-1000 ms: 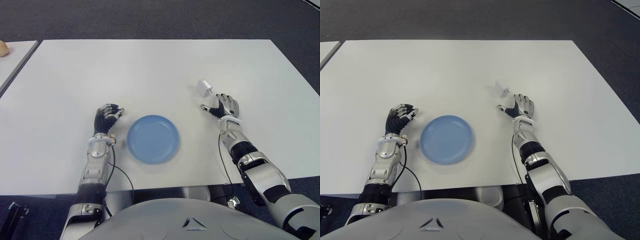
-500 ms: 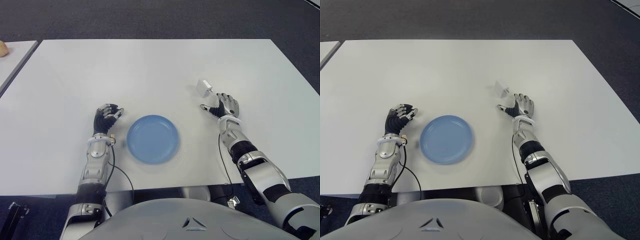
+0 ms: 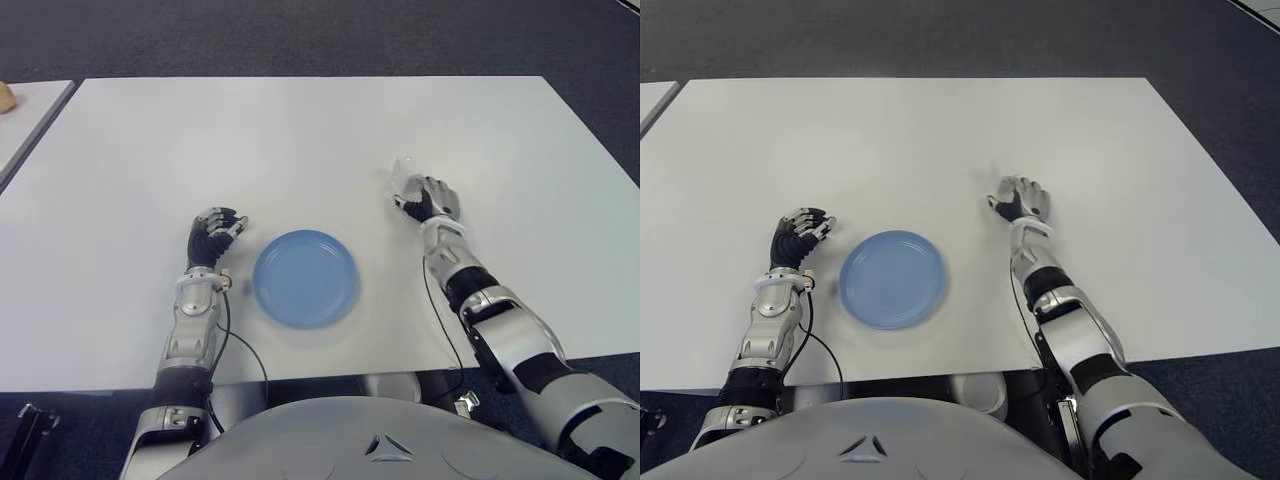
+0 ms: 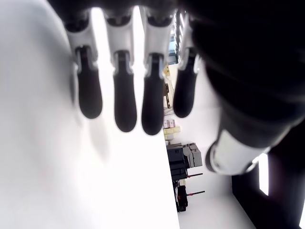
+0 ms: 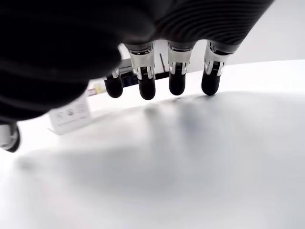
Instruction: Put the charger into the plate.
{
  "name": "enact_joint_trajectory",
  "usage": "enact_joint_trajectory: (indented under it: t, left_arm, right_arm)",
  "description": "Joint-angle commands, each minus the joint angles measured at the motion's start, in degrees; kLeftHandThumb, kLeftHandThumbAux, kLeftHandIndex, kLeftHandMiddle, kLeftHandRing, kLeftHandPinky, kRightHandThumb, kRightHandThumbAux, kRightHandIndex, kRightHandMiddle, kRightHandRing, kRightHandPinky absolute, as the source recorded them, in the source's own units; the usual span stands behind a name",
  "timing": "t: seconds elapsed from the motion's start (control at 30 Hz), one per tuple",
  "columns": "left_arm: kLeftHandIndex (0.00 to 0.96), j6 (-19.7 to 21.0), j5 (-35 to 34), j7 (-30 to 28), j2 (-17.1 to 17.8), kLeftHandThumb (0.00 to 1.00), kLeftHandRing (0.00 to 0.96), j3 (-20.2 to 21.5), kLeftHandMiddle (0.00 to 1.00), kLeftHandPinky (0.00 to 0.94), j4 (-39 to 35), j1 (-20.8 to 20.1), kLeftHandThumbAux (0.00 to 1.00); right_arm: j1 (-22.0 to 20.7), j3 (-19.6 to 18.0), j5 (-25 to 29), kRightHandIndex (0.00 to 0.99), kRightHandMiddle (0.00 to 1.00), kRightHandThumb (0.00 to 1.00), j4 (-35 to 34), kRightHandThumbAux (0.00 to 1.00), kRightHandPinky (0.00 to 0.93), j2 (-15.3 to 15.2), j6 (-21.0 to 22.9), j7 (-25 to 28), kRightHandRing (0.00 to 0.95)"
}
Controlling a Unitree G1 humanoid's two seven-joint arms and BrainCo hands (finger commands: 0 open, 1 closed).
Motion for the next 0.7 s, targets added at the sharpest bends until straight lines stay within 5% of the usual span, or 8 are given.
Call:
enact_joint_trajectory:
  t: [0.03, 0.7]
  left_arm:
    - [0.423, -0.3, -0.2, 0.0, -0.2, 0.702, 0.485, 0.2, 0.488, 0.470, 1.0, 0.1, 0.723]
    - [0.423, 0.2, 0.4, 0.4, -0.3, 0.702, 0.491, 0.1, 0.491, 0.480, -0.2, 1.1, 0.724]
  right_arm:
    - [-2.9, 0.0, 1.4, 0.000, 0.000, 0.687, 5.3, 0.245, 0.000, 1.0, -2.8, -0.1, 0.000]
    - [-7.9, 0.2, 3.1, 0.000, 0.000, 0.623, 14.2, 0.240, 0.000, 3.1, -7.2, -0.7, 0.000]
